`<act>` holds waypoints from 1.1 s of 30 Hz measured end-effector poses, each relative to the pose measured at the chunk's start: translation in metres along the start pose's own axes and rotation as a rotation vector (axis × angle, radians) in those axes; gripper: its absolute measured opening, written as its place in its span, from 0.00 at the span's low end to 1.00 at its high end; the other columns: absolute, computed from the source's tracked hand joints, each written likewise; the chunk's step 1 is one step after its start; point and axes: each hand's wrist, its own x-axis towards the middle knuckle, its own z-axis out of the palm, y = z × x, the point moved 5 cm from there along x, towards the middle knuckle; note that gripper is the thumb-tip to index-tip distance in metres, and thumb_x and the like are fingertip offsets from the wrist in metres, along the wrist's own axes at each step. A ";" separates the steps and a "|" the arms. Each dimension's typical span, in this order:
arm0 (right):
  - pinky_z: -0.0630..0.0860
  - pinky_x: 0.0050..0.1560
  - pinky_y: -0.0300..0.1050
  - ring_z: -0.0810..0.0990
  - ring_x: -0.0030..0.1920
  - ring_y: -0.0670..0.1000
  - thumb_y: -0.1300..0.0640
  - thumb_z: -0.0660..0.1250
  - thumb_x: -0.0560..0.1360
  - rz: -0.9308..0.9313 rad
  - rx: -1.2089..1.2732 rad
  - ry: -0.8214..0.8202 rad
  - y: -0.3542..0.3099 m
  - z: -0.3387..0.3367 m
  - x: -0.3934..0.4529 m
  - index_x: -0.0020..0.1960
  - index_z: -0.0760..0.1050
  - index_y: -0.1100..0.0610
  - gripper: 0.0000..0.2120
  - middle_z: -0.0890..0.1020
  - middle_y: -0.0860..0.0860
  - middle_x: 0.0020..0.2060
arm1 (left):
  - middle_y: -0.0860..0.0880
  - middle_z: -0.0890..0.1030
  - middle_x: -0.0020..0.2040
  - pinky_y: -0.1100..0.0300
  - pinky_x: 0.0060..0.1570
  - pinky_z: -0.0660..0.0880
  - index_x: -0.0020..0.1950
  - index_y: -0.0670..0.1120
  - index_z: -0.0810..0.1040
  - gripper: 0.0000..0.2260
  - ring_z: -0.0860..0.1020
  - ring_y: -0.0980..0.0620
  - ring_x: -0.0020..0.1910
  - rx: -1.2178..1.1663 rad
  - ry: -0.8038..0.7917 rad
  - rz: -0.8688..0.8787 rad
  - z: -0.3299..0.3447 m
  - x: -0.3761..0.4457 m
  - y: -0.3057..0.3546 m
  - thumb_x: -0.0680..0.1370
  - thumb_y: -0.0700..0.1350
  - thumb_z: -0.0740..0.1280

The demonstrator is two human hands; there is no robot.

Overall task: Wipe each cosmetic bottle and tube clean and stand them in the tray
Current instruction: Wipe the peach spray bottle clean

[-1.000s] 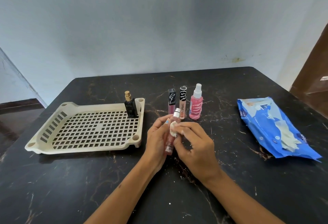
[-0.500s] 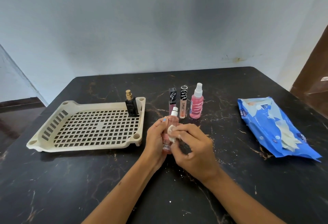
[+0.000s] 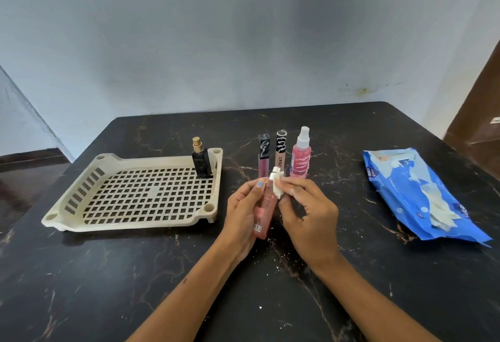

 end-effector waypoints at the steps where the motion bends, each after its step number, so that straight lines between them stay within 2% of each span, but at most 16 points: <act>1: 0.78 0.55 0.39 0.82 0.50 0.47 0.68 0.71 0.72 -0.024 0.005 -0.013 -0.002 0.001 -0.001 0.51 0.83 0.63 0.09 0.83 0.53 0.48 | 0.45 0.82 0.42 0.60 0.43 0.77 0.52 0.41 0.79 0.10 0.79 0.52 0.40 -0.009 0.010 -0.002 -0.001 0.001 0.000 0.79 0.42 0.60; 4: 0.79 0.51 0.41 0.82 0.47 0.49 0.67 0.70 0.71 -0.146 0.044 -0.114 -0.015 0.007 -0.008 0.47 0.84 0.65 0.06 0.84 0.54 0.45 | 0.43 0.81 0.41 0.61 0.37 0.77 0.52 0.38 0.78 0.13 0.79 0.51 0.37 -0.062 0.056 -0.044 -0.004 0.003 -0.001 0.80 0.45 0.58; 8: 0.80 0.47 0.42 0.82 0.44 0.51 0.69 0.67 0.68 -0.248 0.057 -0.188 -0.025 0.011 -0.013 0.43 0.83 0.66 0.07 0.83 0.55 0.43 | 0.41 0.80 0.42 0.57 0.39 0.76 0.56 0.36 0.75 0.18 0.78 0.48 0.37 -0.066 0.104 -0.105 -0.009 0.005 -0.007 0.80 0.50 0.57; 10: 0.79 0.52 0.40 0.82 0.47 0.50 0.67 0.67 0.71 -0.201 0.047 -0.142 -0.021 0.010 -0.011 0.46 0.84 0.65 0.07 0.83 0.54 0.45 | 0.42 0.79 0.41 0.59 0.37 0.76 0.54 0.36 0.76 0.19 0.78 0.49 0.37 -0.058 0.080 -0.107 -0.008 0.005 -0.008 0.80 0.51 0.57; 12: 0.76 0.58 0.37 0.80 0.51 0.48 0.63 0.65 0.74 -0.101 0.027 -0.087 -0.013 0.009 -0.008 0.51 0.83 0.64 0.10 0.83 0.53 0.49 | 0.44 0.79 0.39 0.60 0.37 0.74 0.50 0.40 0.78 0.15 0.77 0.52 0.36 -0.021 0.037 -0.067 -0.004 0.004 -0.004 0.80 0.49 0.57; 14: 0.75 0.60 0.39 0.80 0.55 0.48 0.64 0.64 0.75 -0.002 0.009 -0.071 -0.004 0.009 -0.006 0.55 0.82 0.64 0.12 0.82 0.53 0.52 | 0.45 0.79 0.39 0.59 0.38 0.72 0.50 0.40 0.79 0.12 0.76 0.53 0.35 0.005 0.015 -0.031 -0.001 0.002 0.000 0.80 0.46 0.59; 16: 0.76 0.61 0.42 0.80 0.56 0.48 0.67 0.65 0.73 0.022 -0.006 -0.089 -0.003 0.010 -0.006 0.56 0.81 0.64 0.13 0.81 0.53 0.54 | 0.47 0.78 0.37 0.61 0.35 0.71 0.50 0.41 0.78 0.10 0.74 0.54 0.33 0.008 -0.005 -0.020 -0.001 0.001 0.001 0.78 0.46 0.62; 21: 0.80 0.50 0.42 0.82 0.47 0.48 0.68 0.66 0.69 -0.148 0.078 -0.180 -0.020 0.010 -0.011 0.45 0.83 0.65 0.08 0.83 0.54 0.45 | 0.47 0.77 0.35 0.62 0.31 0.72 0.50 0.42 0.75 0.08 0.75 0.54 0.30 -0.048 0.048 -0.056 -0.008 0.004 -0.002 0.79 0.46 0.60; 23: 0.80 0.49 0.42 0.82 0.46 0.49 0.70 0.67 0.68 -0.175 0.082 -0.188 -0.022 0.011 -0.012 0.43 0.83 0.65 0.07 0.83 0.54 0.44 | 0.45 0.77 0.36 0.60 0.34 0.73 0.51 0.40 0.76 0.12 0.74 0.52 0.32 -0.061 0.057 -0.075 -0.009 0.005 -0.005 0.78 0.48 0.61; 26: 0.78 0.55 0.39 0.81 0.50 0.48 0.66 0.65 0.72 -0.120 0.049 -0.111 -0.017 0.009 -0.010 0.48 0.83 0.65 0.09 0.82 0.54 0.47 | 0.43 0.79 0.39 0.59 0.39 0.75 0.49 0.39 0.78 0.13 0.77 0.51 0.37 -0.051 -0.028 -0.071 -0.003 0.004 -0.003 0.78 0.48 0.61; 28: 0.75 0.60 0.37 0.79 0.54 0.47 0.64 0.62 0.75 -0.026 0.030 -0.055 -0.009 0.006 -0.006 0.54 0.82 0.64 0.12 0.81 0.53 0.52 | 0.43 0.80 0.42 0.59 0.40 0.75 0.52 0.38 0.79 0.14 0.77 0.52 0.39 -0.007 -0.059 -0.065 -0.001 0.003 -0.002 0.80 0.46 0.59; 31: 0.73 0.63 0.37 0.77 0.59 0.45 0.66 0.63 0.76 0.048 0.011 -0.046 -0.003 0.005 -0.004 0.60 0.79 0.64 0.14 0.80 0.52 0.57 | 0.44 0.80 0.42 0.60 0.37 0.75 0.56 0.38 0.78 0.16 0.77 0.53 0.38 0.073 -0.051 -0.063 -0.001 0.001 -0.003 0.81 0.46 0.57; 33: 0.73 0.63 0.37 0.77 0.59 0.46 0.69 0.64 0.74 0.027 -0.017 -0.068 -0.004 0.006 -0.005 0.59 0.79 0.64 0.15 0.80 0.53 0.57 | 0.43 0.81 0.43 0.58 0.41 0.75 0.57 0.38 0.78 0.16 0.78 0.51 0.40 0.036 -0.032 -0.076 -0.002 0.001 -0.003 0.81 0.46 0.56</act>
